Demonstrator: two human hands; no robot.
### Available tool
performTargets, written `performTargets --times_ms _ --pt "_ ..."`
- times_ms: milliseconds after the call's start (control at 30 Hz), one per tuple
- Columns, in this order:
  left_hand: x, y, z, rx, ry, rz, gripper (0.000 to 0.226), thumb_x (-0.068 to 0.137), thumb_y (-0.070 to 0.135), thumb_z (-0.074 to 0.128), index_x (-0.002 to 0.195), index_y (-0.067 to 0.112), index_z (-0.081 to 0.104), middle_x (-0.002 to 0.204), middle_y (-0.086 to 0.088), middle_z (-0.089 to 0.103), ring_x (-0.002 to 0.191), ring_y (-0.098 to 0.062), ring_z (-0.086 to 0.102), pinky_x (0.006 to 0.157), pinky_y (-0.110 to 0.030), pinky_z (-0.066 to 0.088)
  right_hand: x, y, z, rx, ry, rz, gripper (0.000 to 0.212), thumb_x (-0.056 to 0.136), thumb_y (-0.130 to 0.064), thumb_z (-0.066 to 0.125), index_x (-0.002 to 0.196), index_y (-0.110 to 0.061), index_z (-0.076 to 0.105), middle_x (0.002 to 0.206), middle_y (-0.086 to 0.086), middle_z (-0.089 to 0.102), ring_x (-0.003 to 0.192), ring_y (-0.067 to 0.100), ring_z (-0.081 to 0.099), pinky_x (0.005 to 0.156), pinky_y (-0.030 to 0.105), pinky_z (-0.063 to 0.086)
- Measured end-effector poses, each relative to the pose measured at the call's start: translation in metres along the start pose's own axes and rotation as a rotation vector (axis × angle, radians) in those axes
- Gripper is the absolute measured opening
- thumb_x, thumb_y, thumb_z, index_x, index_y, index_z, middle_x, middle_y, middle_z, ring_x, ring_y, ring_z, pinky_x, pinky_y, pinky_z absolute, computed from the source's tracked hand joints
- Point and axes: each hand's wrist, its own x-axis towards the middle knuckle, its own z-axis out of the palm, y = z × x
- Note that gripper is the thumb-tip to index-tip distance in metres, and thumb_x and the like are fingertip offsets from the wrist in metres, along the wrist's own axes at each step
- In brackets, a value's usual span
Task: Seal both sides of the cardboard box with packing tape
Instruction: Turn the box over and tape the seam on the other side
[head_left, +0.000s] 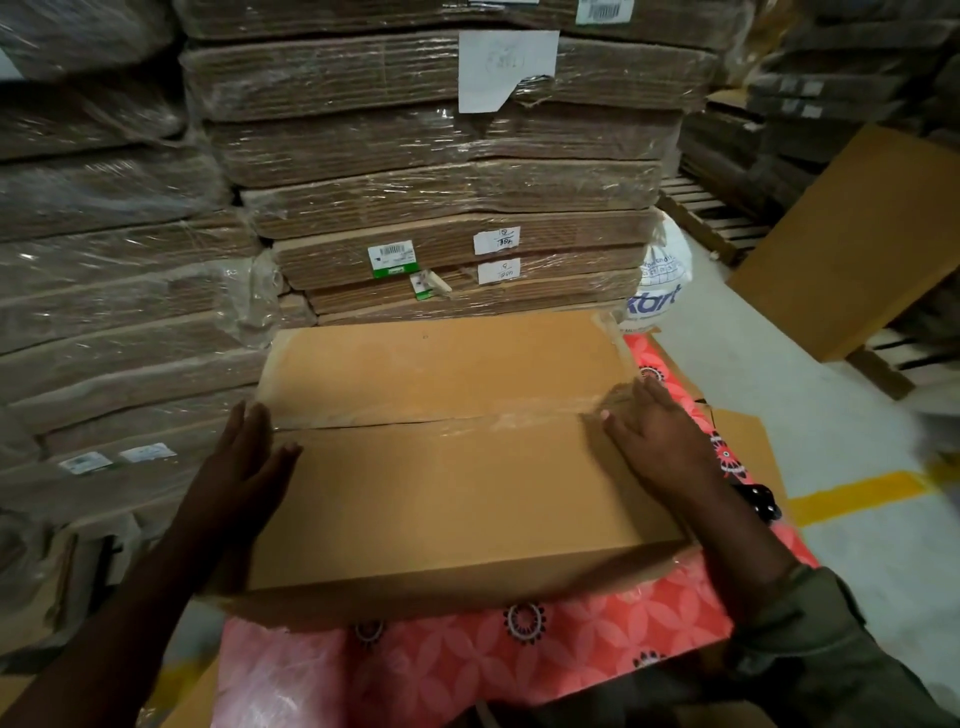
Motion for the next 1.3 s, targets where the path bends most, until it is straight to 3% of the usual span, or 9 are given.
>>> performTargets --times_ms 67,267,500,667,767,933,1000,1100,1300 --pt "-0.003 -0.001 0.001 -0.082 0.003 -0.058 0.084 0.097 0.069 0.049 0.163 0.030 0.016 0.168 -0.011 0.030 0.145 -0.037 0.044 0.110 -0.059 0.045 -0.003 0.006 0.002 0.098 -0.099 -0.023 0.073 0.093 -0.076 0.039 0.137 -0.019 0.055 0.161 0.003 0.041 0.155 0.020 0.024 0.114 0.038 0.034" --pt "-0.027 0.016 0.004 -0.250 0.028 -0.185 0.082 0.095 0.061 0.057 0.164 0.042 0.018 0.164 -0.015 0.038 0.141 -0.042 0.047 0.108 -0.058 0.043 -0.003 0.007 -0.014 0.330 -0.005 -0.063 0.017 0.098 -0.028 0.061 0.108 -0.015 0.067 0.127 0.009 0.065 0.127 0.034 0.057 0.088 0.026 0.036" --pt "-0.081 0.034 0.024 -0.288 0.119 -0.244 0.080 0.100 0.048 0.059 0.166 0.030 0.018 0.167 -0.012 0.033 0.149 -0.039 0.038 0.116 -0.054 0.034 0.010 0.020 -0.022 0.160 -0.151 -0.119 0.040 0.100 -0.010 0.048 0.137 0.002 0.055 0.156 0.024 0.044 0.154 0.030 0.027 0.120 0.029 0.022" --pt "-0.137 0.055 0.048 -0.302 0.196 -0.290 0.077 0.103 0.038 0.060 0.166 0.023 0.017 0.167 -0.015 0.032 0.147 -0.038 0.039 0.113 -0.052 0.038 0.030 0.029 -0.022 0.043 -0.181 -0.164 0.042 0.101 -0.023 0.046 0.141 -0.013 0.055 0.162 0.012 0.038 0.153 0.029 0.027 0.121 0.053 0.024" --pt "-0.164 0.049 0.058 -0.290 0.230 -0.284 0.081 0.100 0.050 0.059 0.165 0.023 0.019 0.162 -0.015 0.041 0.140 -0.038 0.049 0.108 -0.056 0.047 0.008 0.018 -0.023 0.138 -0.072 -0.194 0.048 0.101 -0.020 0.049 0.148 -0.013 0.049 0.164 0.015 0.036 0.154 0.034 0.026 0.123 0.052 0.022" --pt "-0.181 0.066 0.051 -0.285 0.280 -0.272 0.064 0.102 0.031 0.064 0.157 0.026 0.033 0.155 -0.017 0.048 0.135 -0.037 0.052 0.102 -0.050 0.046 -0.105 -0.005 -0.024 0.453 0.229 -0.282 0.028 0.096 -0.031 0.051 0.108 -0.019 0.073 0.108 0.004 0.076 0.100 0.028 0.070 0.084 0.043 0.057" --pt "-0.179 0.071 0.038 -0.314 0.287 -0.176 0.053 0.095 0.040 0.070 0.141 0.044 0.043 0.140 -0.008 0.058 0.122 -0.030 0.057 0.092 -0.046 0.047 -0.149 -0.009 -0.018 0.493 0.180 -0.271 0.020 0.098 -0.032 0.054 0.088 -0.020 0.068 0.080 -0.004 0.071 0.074 0.018 0.067 0.064 0.041 0.054" --pt "-0.154 0.058 0.018 -0.268 0.274 -0.039 0.038 0.081 0.062 0.059 0.116 0.059 0.043 0.124 0.004 0.059 0.109 -0.020 0.057 0.084 -0.038 0.045 -0.198 -0.012 -0.001 0.590 0.002 -0.229 0.017 0.095 -0.024 0.063 0.078 -0.025 0.065 0.068 -0.006 0.068 0.063 0.008 0.065 0.061 0.040 0.054" --pt "-0.037 0.002 -0.010 0.089 0.162 0.071 0.055 0.091 0.040 0.073 0.130 0.005 0.054 0.124 -0.021 0.059 0.113 -0.042 0.055 0.091 -0.053 0.048 -0.240 -0.048 0.021 0.692 -0.361 -0.054 0.007 0.094 -0.039 0.070 0.098 -0.036 0.073 0.092 -0.027 0.076 0.087 -0.008 0.071 0.081 0.020 0.053"
